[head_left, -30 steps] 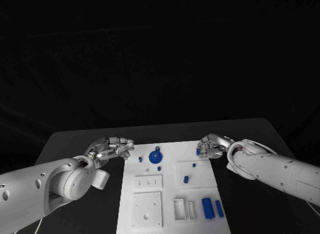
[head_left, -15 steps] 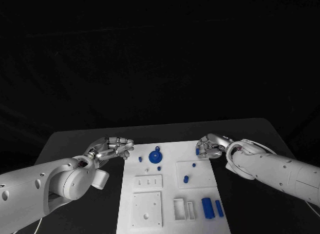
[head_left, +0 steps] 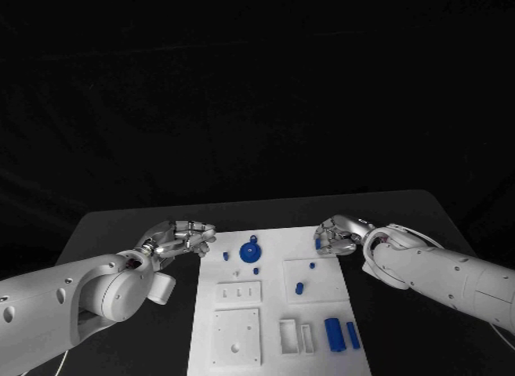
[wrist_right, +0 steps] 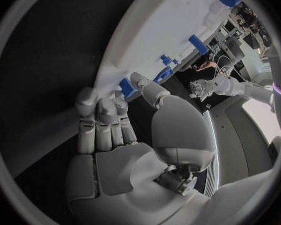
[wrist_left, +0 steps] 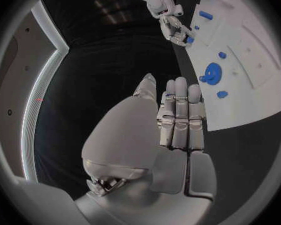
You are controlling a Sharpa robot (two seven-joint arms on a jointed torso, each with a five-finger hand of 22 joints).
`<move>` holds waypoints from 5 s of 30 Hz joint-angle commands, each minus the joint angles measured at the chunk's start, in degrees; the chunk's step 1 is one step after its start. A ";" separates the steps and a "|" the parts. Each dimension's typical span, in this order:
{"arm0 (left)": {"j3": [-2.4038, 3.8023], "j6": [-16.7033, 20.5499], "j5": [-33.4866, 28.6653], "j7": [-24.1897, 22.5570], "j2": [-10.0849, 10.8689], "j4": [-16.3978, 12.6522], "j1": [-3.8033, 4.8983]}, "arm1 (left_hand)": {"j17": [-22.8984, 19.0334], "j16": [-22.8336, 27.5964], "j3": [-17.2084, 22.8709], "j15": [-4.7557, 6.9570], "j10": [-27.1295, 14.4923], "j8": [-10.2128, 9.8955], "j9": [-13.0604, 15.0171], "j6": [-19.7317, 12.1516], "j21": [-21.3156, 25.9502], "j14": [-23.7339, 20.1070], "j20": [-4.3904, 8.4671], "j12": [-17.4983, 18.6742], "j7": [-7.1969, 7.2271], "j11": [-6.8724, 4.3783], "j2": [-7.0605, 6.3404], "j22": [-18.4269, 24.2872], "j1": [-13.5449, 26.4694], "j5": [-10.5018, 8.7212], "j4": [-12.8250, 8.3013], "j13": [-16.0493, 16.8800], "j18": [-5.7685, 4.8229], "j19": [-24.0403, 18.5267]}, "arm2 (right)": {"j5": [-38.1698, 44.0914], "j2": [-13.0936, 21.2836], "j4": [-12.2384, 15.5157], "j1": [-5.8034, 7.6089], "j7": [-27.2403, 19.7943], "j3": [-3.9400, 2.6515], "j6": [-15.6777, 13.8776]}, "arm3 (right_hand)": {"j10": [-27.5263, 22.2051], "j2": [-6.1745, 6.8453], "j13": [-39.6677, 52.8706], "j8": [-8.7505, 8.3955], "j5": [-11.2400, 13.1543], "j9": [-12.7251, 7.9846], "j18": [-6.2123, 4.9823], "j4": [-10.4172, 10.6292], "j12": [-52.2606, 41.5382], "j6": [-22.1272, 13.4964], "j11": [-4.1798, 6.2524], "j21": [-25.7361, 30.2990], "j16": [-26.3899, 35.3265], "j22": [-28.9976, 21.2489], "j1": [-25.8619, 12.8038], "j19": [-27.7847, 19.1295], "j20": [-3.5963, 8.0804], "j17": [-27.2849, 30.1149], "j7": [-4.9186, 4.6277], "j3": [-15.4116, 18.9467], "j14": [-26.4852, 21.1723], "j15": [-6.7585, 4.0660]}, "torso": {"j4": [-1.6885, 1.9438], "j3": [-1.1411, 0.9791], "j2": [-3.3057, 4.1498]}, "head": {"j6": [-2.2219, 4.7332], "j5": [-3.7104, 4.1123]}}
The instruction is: Assemble the parts on the task board
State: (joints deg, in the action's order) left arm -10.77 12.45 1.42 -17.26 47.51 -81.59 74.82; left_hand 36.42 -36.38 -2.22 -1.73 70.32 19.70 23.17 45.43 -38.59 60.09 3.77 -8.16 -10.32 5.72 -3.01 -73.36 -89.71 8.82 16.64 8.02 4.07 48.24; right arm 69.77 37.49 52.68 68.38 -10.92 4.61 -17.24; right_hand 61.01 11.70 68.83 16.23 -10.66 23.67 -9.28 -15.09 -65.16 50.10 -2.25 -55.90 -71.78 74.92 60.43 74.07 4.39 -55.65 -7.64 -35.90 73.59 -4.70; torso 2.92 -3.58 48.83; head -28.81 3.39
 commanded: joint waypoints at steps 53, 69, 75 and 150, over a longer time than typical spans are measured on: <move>0.12 -2.56 5.59 6.21 0.40 -0.77 0.73 | 0.34 0.18 -0.27 0.37 2.92 1.31 1.24 4.61 -1.21 0.36 0.49 -2.41 1.78 -1.86 1.32 0.67 2.78 -0.57 0.11 2.55 0.94 -0.03 | 6.62 1.02 8.15 3.29 10.12 -0.14 -2.18 | 1.68 -3.70 -0.74 4.69 6.14 2.82 -5.72 1.99 -0.37 8.86 3.56 -0.90 0.35 0.94 -0.26 0.55 0.45 -1.18 2.60 -4.44 0.79 -2.79 | -0.37 0.02 -0.67 | 0.58 -0.24; 0.12 -2.14 11.08 20.12 -2.12 -0.53 3.37 | 2.04 -3.06 2.32 2.20 6.15 -0.41 0.64 4.68 -3.78 2.81 2.23 -4.98 2.02 -3.48 -0.57 0.67 16.00 -5.84 0.22 5.23 1.29 1.97 | 18.52 -0.07 21.96 6.25 21.78 -0.23 1.98 | 1.89 -3.45 -0.75 4.75 6.25 2.98 -5.72 2.01 -0.42 9.05 3.65 -0.99 0.25 0.89 -0.56 0.88 0.59 -1.32 2.70 -4.45 0.92 -2.86 | -1.16 0.15 -3.45 | 0.32 -1.99; 0.07 -2.08 11.85 23.22 -3.79 0.40 3.37 | 2.89 -4.90 4.19 2.84 6.52 -0.96 0.53 4.95 -5.00 3.06 2.88 -6.47 2.27 -3.83 -0.99 0.61 20.14 -5.85 0.25 6.72 1.31 2.13 | 19.80 -2.54 24.04 6.31 23.17 -0.23 2.52 | 1.97 -3.43 -0.76 4.75 6.11 3.04 -5.72 2.03 -0.42 9.11 3.68 -1.00 0.23 0.86 -0.56 1.00 0.62 -1.37 2.73 -4.63 0.97 -2.88 | -1.30 0.19 -4.17 | -0.15 -2.58; -0.13 -4.91 15.53 29.95 -7.46 1.39 3.35 | 1.94 -7.58 7.39 2.43 2.43 1.97 4.55 9.91 -9.09 0.39 2.53 -11.32 4.19 -4.42 -1.28 2.06 18.21 19.13 -1.08 11.89 1.08 -2.03 | 19.83 -8.67 26.73 5.72 24.17 0.87 4.18 | 2.18 -3.30 -0.80 4.59 4.19 3.42 -5.72 2.32 -0.30 9.12 3.71 -0.92 0.31 0.75 -1.47 1.33 0.65 -1.64 2.76 -5.02 1.04 -2.93 | -1.32 0.20 -4.04 | -1.81 -3.05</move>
State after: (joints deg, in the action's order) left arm -10.97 8.87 16.32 12.59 40.26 -80.07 78.09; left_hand 38.43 -43.76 5.24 0.70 72.98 21.31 27.68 54.96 -47.47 60.68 5.54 -19.14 -6.12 1.43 -4.16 -71.36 -71.08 28.11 15.92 19.83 4.48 46.46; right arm 89.39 28.95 79.19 74.18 13.50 5.46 -13.82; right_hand 62.98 8.70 68.08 20.68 -6.22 25.88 -10.21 -12.81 -65.39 57.71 1.32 -56.56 -71.61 74.92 59.35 75.21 4.69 -57.25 -3.64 -40.72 74.60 -7.30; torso 1.63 -3.38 44.76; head -30.60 0.36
